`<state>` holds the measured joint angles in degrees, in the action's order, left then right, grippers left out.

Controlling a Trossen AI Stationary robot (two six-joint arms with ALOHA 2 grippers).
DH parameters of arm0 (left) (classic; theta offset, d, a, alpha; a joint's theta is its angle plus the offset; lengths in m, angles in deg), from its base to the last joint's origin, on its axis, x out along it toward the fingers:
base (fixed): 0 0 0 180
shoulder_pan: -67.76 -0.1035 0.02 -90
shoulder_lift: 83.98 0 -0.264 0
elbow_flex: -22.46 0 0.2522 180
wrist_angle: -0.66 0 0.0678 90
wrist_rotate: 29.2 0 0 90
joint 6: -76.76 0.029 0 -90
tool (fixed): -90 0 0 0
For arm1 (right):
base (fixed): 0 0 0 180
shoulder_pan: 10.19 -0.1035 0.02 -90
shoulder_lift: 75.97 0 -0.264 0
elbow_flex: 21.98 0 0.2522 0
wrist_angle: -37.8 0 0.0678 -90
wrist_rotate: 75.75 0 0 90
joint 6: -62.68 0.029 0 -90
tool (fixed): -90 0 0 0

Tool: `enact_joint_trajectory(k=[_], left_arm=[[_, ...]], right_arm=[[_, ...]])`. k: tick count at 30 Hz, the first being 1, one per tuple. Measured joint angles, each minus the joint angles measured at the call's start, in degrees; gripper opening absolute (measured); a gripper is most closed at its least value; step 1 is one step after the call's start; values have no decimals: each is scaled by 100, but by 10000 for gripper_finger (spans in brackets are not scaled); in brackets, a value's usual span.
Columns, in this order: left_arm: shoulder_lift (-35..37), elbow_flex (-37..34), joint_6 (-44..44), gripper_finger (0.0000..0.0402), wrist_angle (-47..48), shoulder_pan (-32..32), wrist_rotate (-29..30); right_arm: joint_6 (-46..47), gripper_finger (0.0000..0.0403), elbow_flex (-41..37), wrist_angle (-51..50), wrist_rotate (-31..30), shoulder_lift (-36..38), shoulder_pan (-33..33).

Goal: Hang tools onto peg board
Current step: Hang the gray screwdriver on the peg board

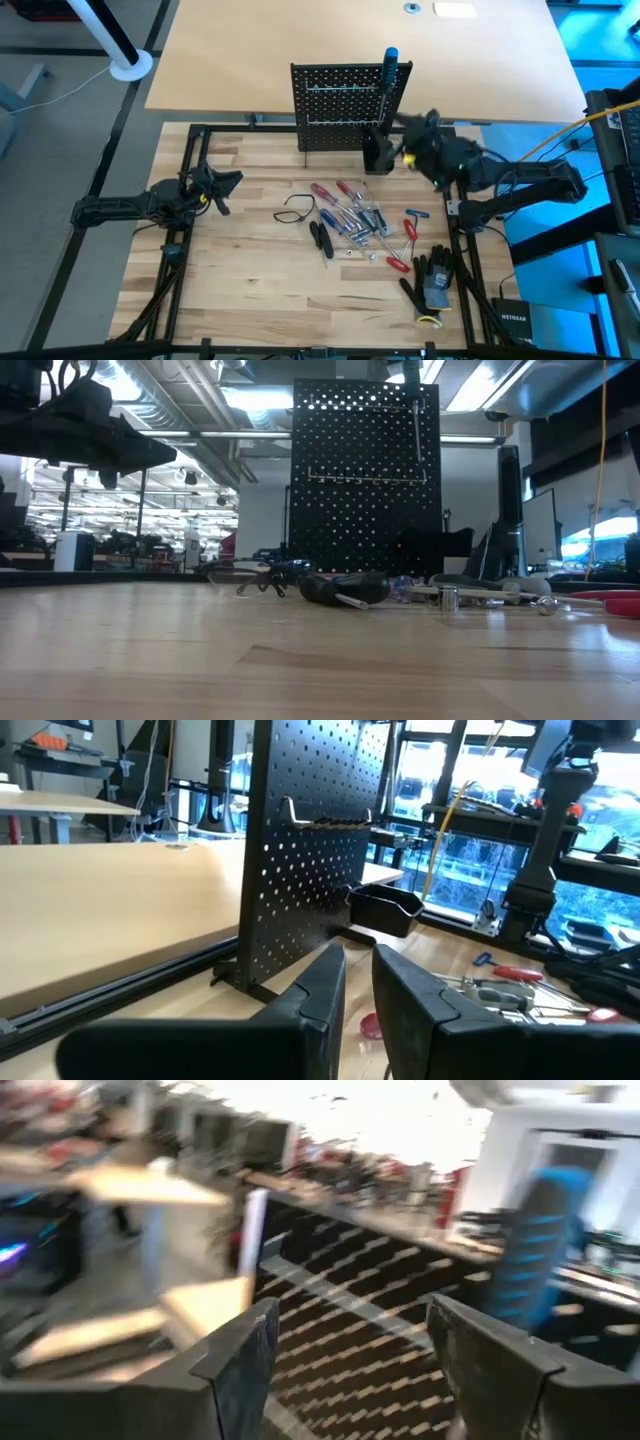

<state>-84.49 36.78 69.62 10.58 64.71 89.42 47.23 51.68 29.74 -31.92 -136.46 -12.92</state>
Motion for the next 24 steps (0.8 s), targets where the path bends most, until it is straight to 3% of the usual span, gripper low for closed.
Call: enact_joint_trajectory(k=[4,11,18,24], left_arm=[[-1,0,-21,45,4,0,-111],[0,0,1,45,4,1,-180],[0,0,2,45,4,2,-182],[0,0,2,45,2,2,-182]], right_arm=[[473,256,2,-898,201,-20,-626],[2228,256,2,-2446,576,-170,-1320],[3883,256,4,-3766,1630,-611,-1386],[4739,256,4,-4701,1753,-1166,-1378]])
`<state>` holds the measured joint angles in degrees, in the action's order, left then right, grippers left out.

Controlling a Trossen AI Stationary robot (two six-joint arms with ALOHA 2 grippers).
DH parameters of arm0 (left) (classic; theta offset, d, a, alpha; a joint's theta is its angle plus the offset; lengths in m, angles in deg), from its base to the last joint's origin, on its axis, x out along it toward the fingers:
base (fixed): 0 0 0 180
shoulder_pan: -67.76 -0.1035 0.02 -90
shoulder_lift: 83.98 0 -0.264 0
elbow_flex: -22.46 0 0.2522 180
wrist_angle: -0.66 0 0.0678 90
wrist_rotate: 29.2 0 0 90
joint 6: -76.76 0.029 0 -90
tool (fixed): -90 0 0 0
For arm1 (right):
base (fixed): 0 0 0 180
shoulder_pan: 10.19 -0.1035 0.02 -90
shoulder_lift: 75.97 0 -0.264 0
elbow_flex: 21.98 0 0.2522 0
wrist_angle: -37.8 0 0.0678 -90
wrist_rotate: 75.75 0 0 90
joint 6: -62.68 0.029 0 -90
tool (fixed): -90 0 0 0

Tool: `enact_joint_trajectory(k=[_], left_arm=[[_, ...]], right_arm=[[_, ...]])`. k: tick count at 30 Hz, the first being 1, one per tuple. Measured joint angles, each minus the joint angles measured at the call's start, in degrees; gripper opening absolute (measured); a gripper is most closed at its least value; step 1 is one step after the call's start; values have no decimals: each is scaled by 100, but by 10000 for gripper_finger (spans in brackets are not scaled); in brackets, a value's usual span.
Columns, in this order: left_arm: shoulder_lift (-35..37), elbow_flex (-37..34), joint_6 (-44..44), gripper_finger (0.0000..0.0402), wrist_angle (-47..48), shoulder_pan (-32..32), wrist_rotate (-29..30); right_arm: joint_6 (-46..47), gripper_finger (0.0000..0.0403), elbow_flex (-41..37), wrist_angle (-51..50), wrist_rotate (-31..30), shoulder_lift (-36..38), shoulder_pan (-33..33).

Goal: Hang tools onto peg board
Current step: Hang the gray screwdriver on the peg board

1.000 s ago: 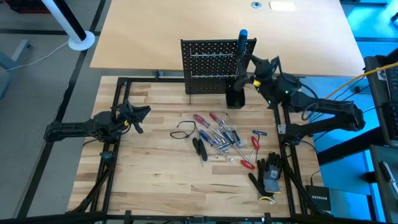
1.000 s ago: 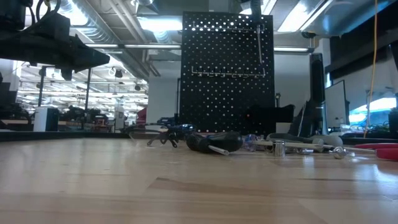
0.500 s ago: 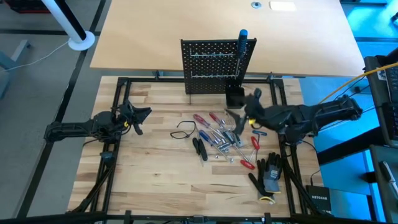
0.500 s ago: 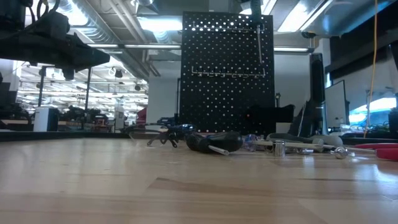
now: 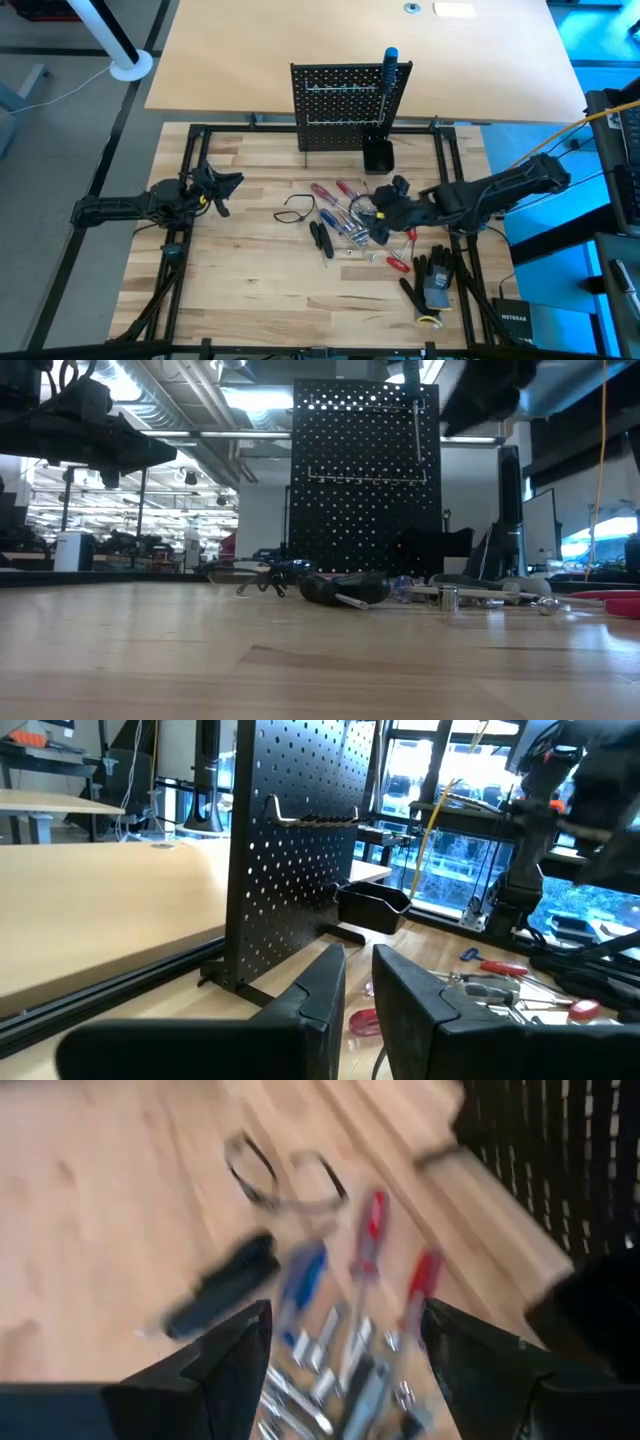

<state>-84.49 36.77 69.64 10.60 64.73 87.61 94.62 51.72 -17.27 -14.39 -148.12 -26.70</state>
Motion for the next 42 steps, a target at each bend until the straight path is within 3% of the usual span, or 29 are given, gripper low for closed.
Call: enact_joint_trajectory(k=[10,16,23,31,42], left_arm=[[0,-2,-4,45,2,-1,0],[-1,-1,-13,45,4,-1,0],[0,-1,-19,45,5,-2,0],[0,0,0,45,5,-2,0],[-1,-2,-31,45,6,-1,-2]], right_arm=[[991,256,0,-1271,-22,-750,2],[1151,256,0,-1424,-21,-954,2],[1350,256,-617,-1000,440,-910,277],[1525,256,-1499,271,1209,-910,759],[1949,256,-1607,155,1473,-976,767]])
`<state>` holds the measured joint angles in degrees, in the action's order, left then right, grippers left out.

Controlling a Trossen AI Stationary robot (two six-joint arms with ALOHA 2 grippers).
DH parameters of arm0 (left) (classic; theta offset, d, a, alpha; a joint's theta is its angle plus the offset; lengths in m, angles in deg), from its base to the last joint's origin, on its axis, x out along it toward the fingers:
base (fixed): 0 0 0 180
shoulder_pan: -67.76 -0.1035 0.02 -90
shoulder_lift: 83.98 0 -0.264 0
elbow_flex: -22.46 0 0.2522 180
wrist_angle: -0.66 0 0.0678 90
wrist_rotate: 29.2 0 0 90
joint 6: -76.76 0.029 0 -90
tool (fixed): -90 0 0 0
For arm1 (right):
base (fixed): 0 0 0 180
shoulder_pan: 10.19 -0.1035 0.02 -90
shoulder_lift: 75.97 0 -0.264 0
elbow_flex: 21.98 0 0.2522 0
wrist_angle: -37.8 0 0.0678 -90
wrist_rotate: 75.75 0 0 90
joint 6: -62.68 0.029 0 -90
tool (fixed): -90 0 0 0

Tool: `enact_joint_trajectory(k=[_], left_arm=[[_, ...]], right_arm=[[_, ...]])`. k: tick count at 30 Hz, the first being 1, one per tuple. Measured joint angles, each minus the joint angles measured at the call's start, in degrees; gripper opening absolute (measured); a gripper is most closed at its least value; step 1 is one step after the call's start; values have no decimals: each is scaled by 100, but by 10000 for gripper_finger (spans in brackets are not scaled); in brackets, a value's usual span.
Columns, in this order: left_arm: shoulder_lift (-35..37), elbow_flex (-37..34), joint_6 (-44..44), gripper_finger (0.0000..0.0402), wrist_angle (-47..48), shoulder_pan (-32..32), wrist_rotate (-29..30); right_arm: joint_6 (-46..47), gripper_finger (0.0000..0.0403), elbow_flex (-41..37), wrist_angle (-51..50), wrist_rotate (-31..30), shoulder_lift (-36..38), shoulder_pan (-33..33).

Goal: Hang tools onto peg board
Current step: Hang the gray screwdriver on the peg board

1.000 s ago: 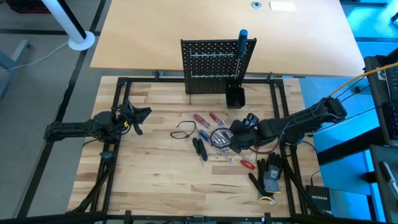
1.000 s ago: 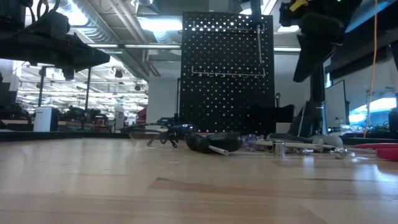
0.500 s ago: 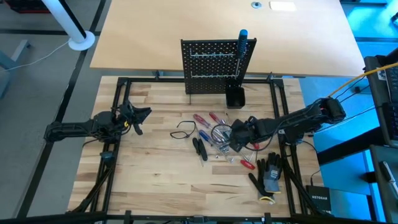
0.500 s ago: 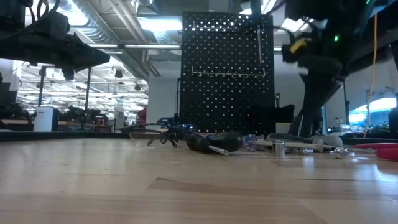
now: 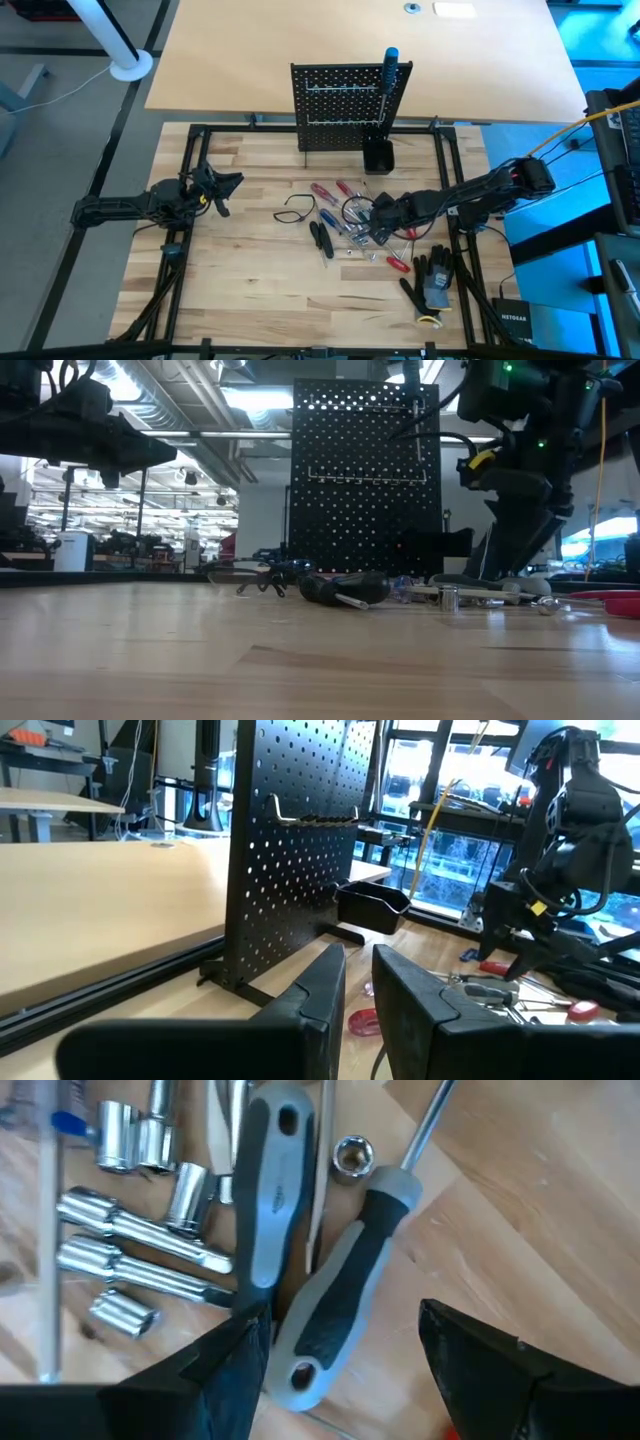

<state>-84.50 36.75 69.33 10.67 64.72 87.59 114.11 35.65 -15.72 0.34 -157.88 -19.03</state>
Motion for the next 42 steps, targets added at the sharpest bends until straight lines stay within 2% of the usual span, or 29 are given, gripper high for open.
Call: enact_joint_trajectory(k=[18,22,30,42], left_arm=[[-1,1,5,45,2,1,-4],[-1,1,-4,45,2,-1,-4],[1,1,-6,45,2,-1,-4],[-1,0,-6,45,2,-1,-5]], right_arm=[[386,255,-855,875,18,-35,-13],[386,229,-929,937,2,-22,-15],[174,139,-933,929,-100,-24,-20],[77,145,-757,797,-251,-48,-11]])
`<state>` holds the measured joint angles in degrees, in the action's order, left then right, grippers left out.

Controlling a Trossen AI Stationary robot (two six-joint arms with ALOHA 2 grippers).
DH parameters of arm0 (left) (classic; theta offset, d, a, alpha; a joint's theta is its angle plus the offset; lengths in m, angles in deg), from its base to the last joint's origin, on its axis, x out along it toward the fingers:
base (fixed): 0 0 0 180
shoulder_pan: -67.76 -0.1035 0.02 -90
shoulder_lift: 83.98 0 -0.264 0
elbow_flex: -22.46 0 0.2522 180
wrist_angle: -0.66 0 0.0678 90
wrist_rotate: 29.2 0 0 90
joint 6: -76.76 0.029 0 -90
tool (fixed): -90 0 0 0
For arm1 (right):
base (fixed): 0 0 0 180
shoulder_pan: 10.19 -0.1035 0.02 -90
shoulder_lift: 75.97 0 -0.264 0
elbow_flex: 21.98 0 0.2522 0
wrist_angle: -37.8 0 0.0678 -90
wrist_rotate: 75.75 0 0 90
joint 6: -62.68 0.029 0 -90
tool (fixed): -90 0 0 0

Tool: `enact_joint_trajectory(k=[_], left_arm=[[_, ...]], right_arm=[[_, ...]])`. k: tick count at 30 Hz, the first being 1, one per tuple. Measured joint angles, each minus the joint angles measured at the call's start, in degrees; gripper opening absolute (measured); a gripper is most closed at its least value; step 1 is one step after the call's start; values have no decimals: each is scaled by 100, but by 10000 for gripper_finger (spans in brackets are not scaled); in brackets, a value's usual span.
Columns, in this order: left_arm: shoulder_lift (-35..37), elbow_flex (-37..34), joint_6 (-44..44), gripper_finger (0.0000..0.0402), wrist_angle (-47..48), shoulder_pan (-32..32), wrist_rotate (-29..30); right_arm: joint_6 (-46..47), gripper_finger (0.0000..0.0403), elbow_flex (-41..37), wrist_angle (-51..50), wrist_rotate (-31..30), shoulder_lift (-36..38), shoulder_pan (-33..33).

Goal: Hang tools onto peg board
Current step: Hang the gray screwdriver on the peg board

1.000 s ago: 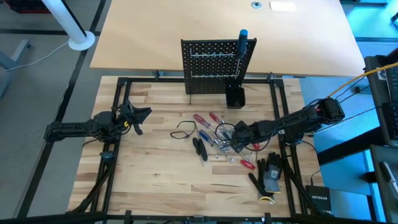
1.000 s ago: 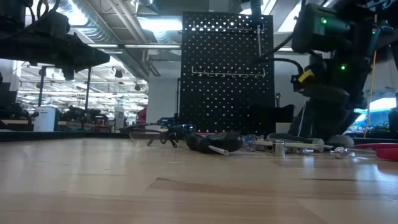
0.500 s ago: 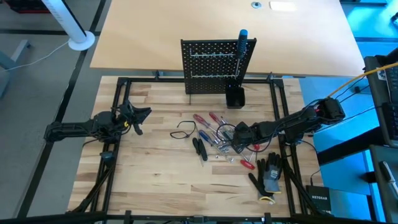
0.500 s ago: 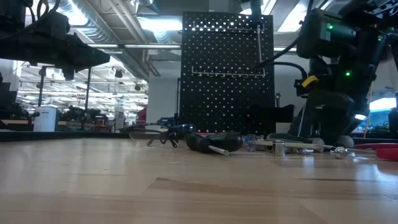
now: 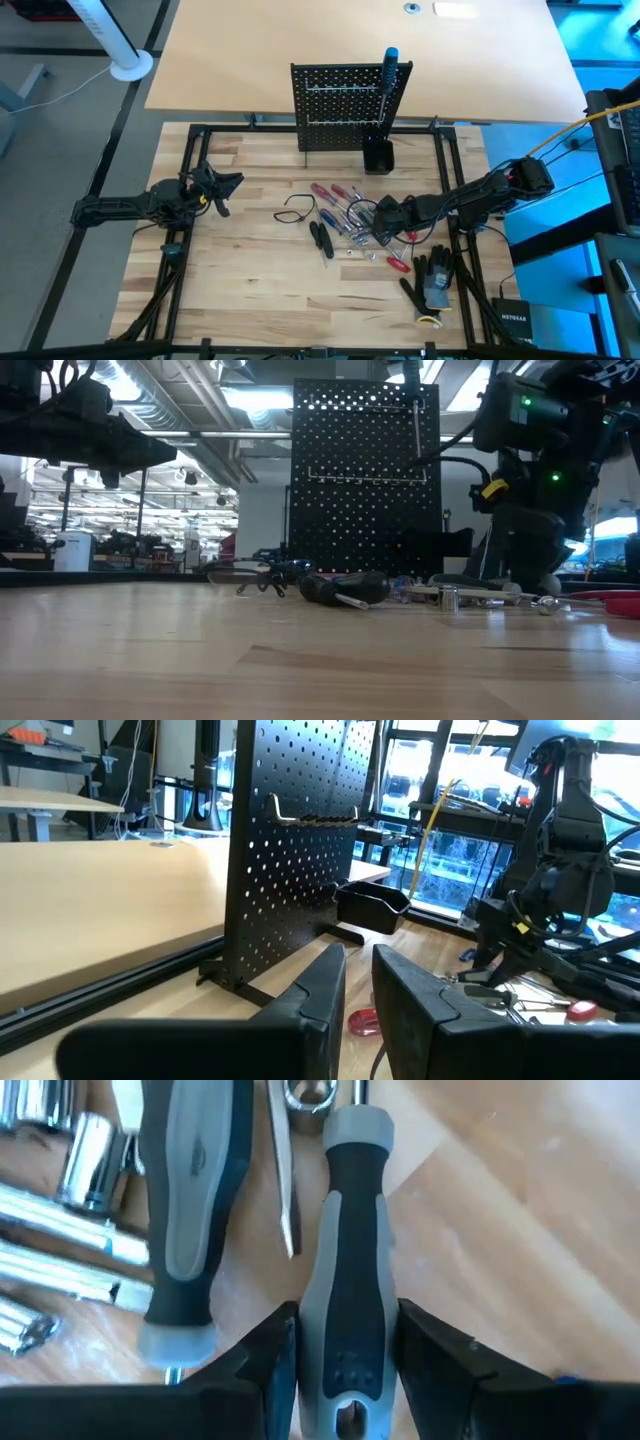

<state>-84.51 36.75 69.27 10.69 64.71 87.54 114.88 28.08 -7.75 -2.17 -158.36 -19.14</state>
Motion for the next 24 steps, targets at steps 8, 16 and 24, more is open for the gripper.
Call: enact_joint_trajectory(k=[8,16,24], left_arm=[[1,2,-2,45,0,0,1],[-1,0,-2,45,0,2,1],[0,0,-2,45,-17,1,-130]], right_arm=[[-221,142,582,-661,-304,2,-2],[-655,140,1165,-613,-396,6,-9],[-1523,139,1245,1027,-530,11,-9]])
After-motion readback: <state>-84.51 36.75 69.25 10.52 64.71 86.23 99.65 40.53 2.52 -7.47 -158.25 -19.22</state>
